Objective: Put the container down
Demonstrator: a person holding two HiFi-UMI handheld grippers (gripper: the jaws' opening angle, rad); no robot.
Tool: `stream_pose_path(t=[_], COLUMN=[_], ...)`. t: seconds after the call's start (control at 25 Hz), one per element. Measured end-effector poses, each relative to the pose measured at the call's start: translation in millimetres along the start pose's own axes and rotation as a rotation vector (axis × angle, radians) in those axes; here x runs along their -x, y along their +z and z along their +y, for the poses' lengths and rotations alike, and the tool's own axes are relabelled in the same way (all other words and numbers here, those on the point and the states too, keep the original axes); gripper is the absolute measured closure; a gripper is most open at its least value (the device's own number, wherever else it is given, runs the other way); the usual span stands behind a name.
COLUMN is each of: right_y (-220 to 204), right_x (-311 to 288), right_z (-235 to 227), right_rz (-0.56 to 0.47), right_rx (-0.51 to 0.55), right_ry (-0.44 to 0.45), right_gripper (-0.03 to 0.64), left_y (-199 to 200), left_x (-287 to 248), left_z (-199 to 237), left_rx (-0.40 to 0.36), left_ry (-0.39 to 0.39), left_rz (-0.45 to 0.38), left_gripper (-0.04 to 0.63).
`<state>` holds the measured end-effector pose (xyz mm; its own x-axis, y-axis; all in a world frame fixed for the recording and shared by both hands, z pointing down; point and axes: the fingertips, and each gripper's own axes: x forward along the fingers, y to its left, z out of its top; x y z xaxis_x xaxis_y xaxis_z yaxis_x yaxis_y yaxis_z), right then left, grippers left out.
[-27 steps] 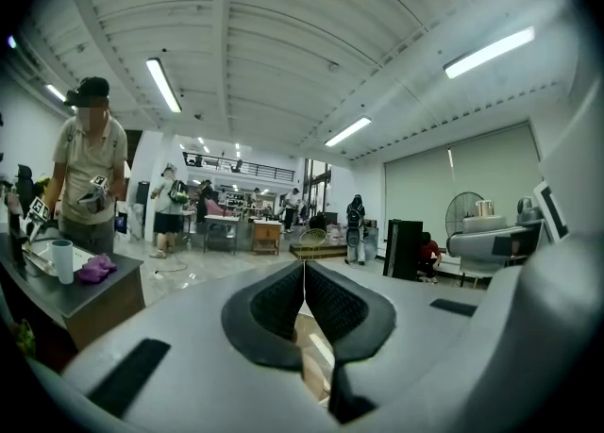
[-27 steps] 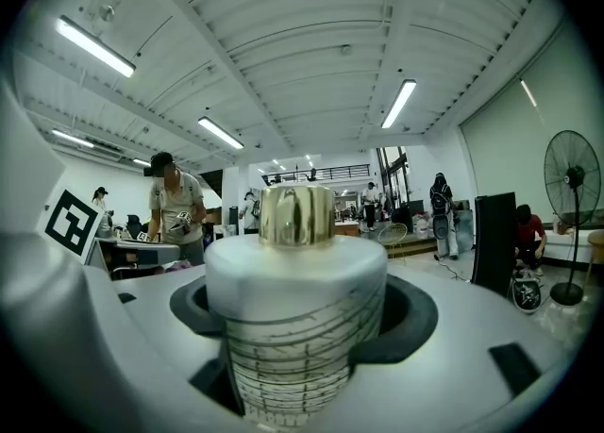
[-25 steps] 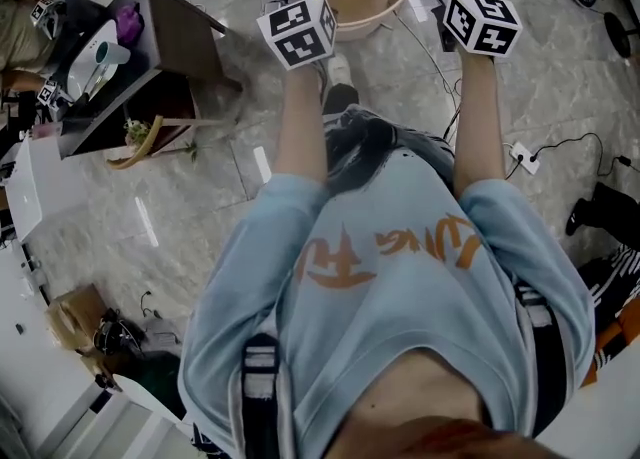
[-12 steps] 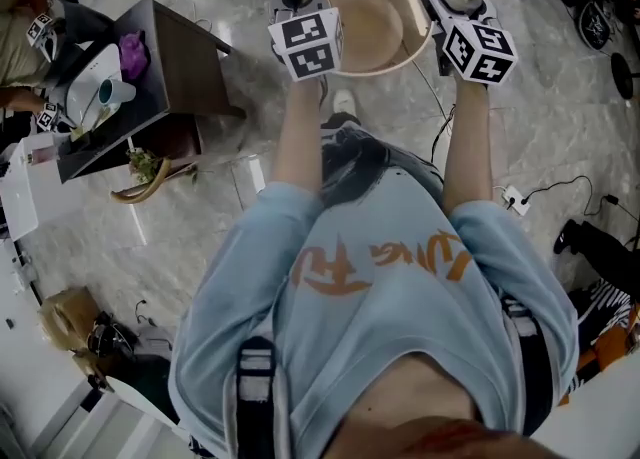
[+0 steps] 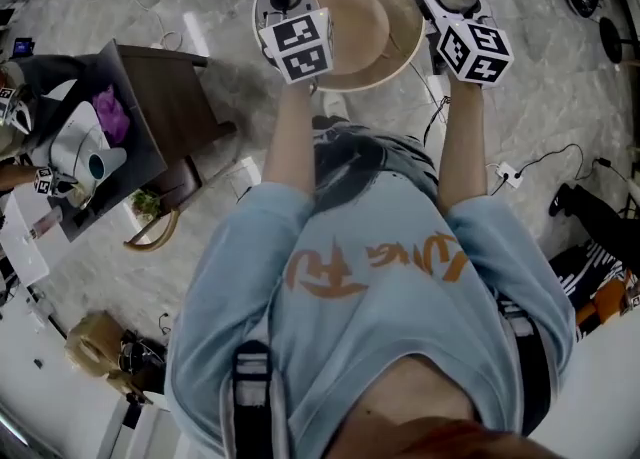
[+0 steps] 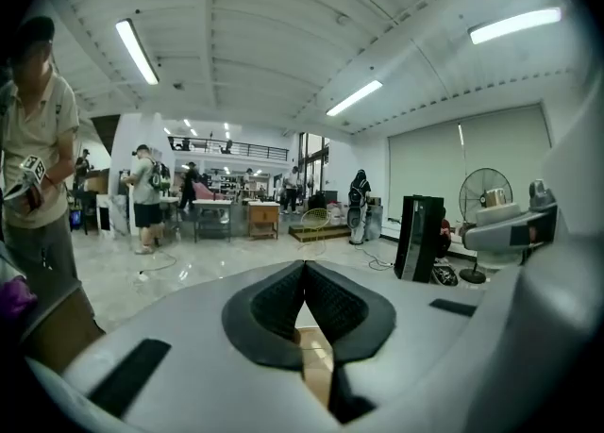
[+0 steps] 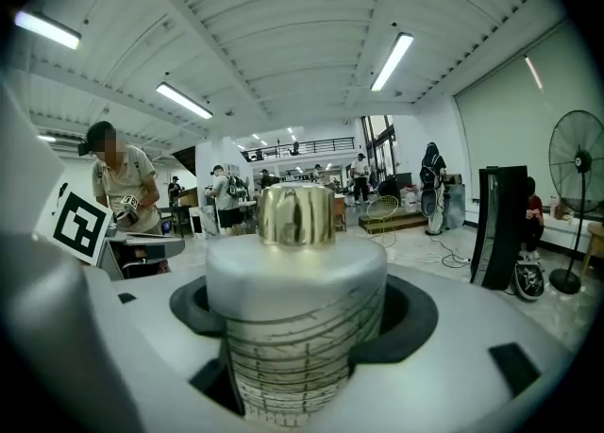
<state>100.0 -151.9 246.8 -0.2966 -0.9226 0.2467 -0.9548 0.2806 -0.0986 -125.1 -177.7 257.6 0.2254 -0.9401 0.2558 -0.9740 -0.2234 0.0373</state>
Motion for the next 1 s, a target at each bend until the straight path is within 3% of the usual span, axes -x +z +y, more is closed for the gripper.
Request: stream_pose_path(t=[0.36,0.76,1.0], right_y=[-8.3,-2.2,-32.3], right_x=[-37.7,-77.4,-84.2], right_z=[-29.8,-41.6,-42.9], right_rz=[0.071,0.078,0.138], right_rx=[0.015,0.028,0.03], right_ry=[-0.033,0.031,0.07], right_gripper=[0.258,0.257,0.258], left_y=[-17.4,-15.8,-40.4], left_x=[-65.3,-94.4,-90.7], left_z=[-15.4,-6.8,-8.1], left_rx=[0.059,0.06,0.051], left_ry=[-0.106,-0.039,0.027], left_rz=[0.073,0.088,0.133], left_gripper=[0.569,0.569,0.569])
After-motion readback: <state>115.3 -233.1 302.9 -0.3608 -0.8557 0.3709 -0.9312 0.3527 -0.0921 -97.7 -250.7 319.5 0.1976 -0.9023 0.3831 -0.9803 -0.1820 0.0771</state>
